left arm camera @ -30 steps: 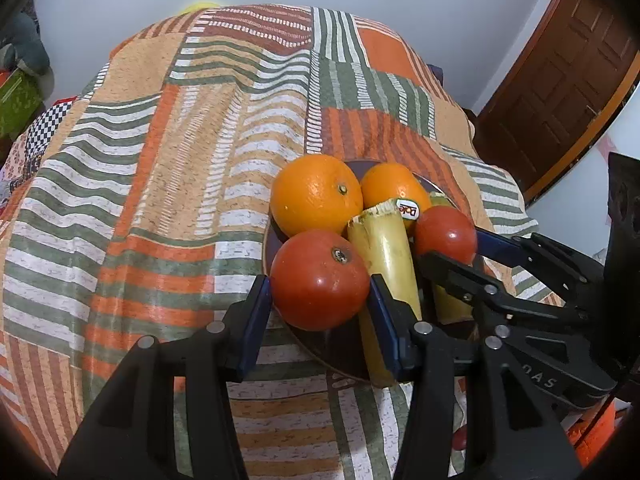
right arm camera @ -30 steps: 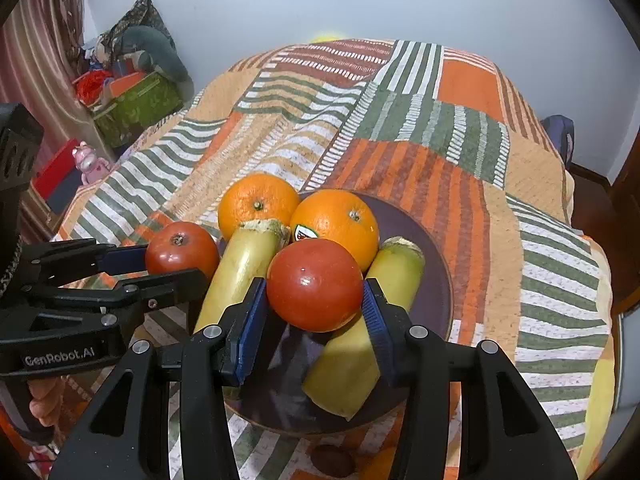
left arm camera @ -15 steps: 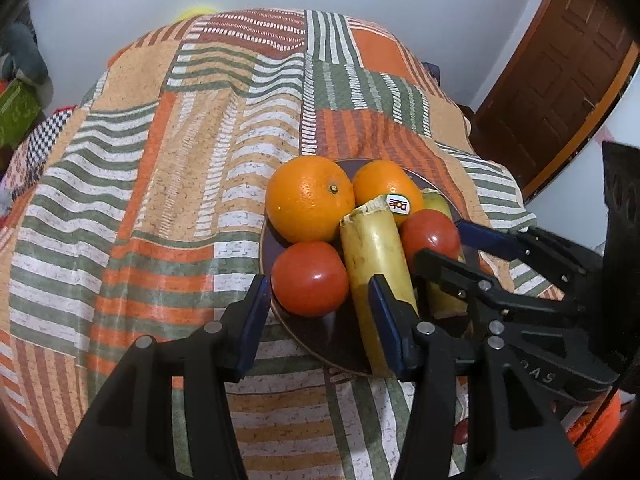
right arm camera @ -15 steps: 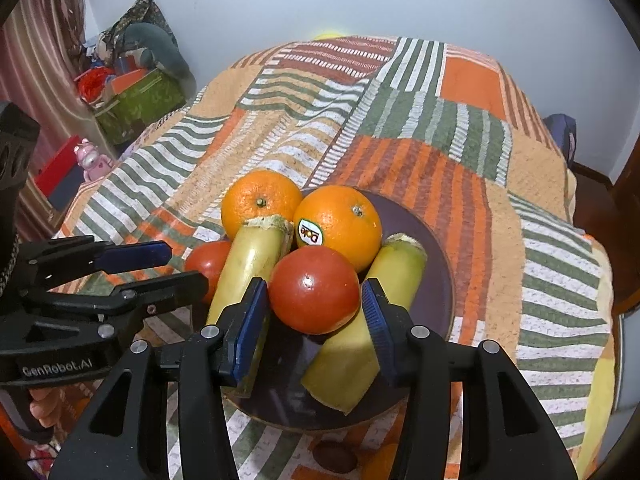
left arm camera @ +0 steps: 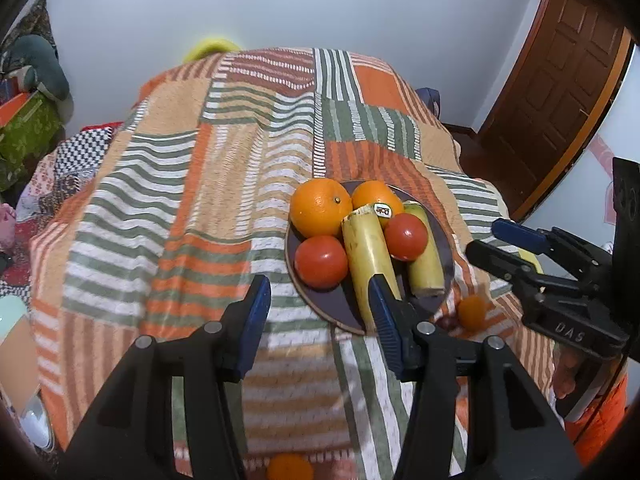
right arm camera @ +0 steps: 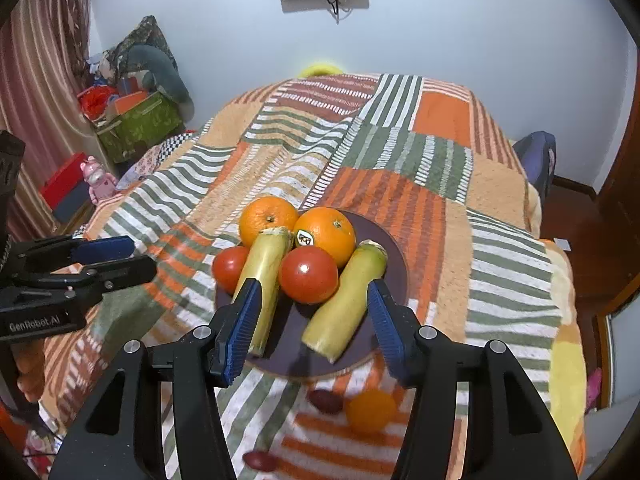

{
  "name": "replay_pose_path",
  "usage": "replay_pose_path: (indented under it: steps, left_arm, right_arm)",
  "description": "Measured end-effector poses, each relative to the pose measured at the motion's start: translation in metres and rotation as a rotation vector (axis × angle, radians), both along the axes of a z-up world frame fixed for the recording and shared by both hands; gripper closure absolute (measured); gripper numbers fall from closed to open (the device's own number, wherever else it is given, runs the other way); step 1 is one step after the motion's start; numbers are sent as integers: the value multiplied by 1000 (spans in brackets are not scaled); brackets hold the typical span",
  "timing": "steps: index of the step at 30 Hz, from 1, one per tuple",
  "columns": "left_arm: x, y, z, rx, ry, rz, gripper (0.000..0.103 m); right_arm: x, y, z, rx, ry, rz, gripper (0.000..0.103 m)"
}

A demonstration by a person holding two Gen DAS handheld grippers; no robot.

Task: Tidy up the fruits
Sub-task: 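Grasp a small mandarin with the left tool while the right tool grasps another mandarin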

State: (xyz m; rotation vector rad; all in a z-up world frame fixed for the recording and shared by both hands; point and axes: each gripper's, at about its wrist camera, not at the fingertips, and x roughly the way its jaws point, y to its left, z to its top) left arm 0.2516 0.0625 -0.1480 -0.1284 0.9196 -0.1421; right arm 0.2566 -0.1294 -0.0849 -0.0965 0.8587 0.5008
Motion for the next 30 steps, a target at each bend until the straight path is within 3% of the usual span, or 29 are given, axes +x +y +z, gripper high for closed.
replay_pose_path:
  steps: [4, 10, 23, 30]
  left_arm:
    - [-26, 4, 7, 30, -12, 15, 45]
    - [-57, 10, -2, 55, 23, 30, 44]
    - [-96, 8, -61, 59, 177, 25, 44]
    - [-103, 13, -83, 36, 210, 47, 44]
  right_arm:
    - [-16, -10, 8, -1, -18, -12, 51]
    - [-35, -26, 10, -15, -24, -29, 51]
    - [-60, -57, -23, -67, 55, -76, 51]
    - [-63, -61, -45, -71, 119, -80, 51]
